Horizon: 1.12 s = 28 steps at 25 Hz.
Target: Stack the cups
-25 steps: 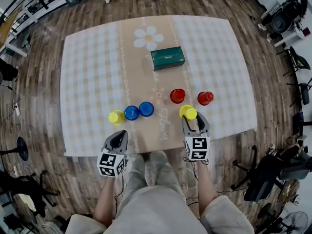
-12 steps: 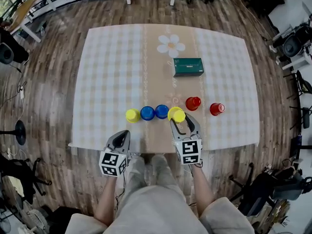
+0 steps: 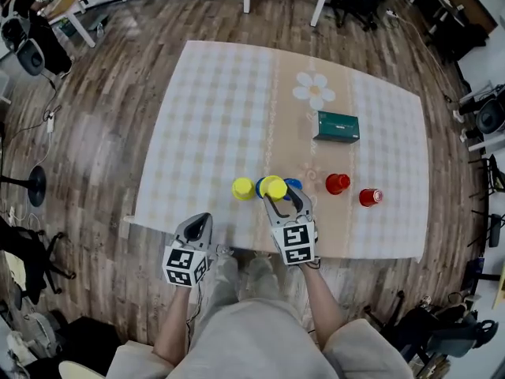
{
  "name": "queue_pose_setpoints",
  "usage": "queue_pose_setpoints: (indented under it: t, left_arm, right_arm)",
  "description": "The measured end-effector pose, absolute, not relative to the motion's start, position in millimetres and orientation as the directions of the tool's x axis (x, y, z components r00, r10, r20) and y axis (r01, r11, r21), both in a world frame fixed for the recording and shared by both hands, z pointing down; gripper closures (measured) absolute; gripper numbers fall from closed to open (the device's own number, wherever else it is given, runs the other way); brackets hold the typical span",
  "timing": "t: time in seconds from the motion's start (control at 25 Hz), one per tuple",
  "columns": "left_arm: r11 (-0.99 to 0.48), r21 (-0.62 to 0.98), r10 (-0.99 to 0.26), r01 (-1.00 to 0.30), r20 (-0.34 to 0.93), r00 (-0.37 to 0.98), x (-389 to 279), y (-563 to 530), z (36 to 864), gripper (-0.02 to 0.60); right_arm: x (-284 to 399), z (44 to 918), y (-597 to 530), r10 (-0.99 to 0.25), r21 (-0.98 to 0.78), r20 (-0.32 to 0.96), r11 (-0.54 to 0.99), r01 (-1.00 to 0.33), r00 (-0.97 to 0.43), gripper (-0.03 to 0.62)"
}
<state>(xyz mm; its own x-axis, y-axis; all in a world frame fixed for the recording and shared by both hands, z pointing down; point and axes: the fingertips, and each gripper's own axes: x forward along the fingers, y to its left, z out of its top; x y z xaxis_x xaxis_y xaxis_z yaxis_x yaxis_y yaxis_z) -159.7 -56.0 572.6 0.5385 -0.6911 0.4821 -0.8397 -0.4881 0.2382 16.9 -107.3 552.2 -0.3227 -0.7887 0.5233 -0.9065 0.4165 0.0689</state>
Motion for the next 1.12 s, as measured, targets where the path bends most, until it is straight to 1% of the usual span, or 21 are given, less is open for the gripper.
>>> queue_pose_setpoints:
  t: [0.12,0.32,0.52,0.72,0.84,1.12]
  left_arm:
    - [-0.469,0.241,-0.703,-0.85,0.481,0.524,-179,-56,573,0.569]
    - [-0.451,0.239,-0.714,-0.86,0.481,0.508,-179,-52,573,0.569]
    - [-0.442,0.243,-0.716,-0.863,0.485,0.503,-196,-54,575,0.569]
    - [-0.44,0.243,-0.718,-0.865,0.484,0.501,-201,-56,575,0.569]
    - [-0.435,0.243,-0.718,-0.867,0.487,0.497,-192,-54,576,0.569]
    - [-0.43,0.244,-0.721,-0.87,0.487,0.493,-189,-53,576,0.569]
  right_arm:
    - [-7,557,-115,-0.771,0.072,0.539,0.443,-0.893,-0.339,0.361]
    - [-8,563,-118,-0.755,0.071,0.554,0.463,-0.883,-0.351,0.361]
    - [-25,571,-124,-0.744,0.07,0.571,0.467,-0.881,-0.348,0.361]
    - [-29,574,-126,-0.742,0.076,0.576,0.466,-0.882,-0.342,0.359]
    - [-20,575,-126,-0.743,0.074,0.577,0.462,-0.884,-0.34,0.358]
    - [-19,577,-126,-0.736,0.046,0.571,0.47,-0.881,-0.363,0.355]
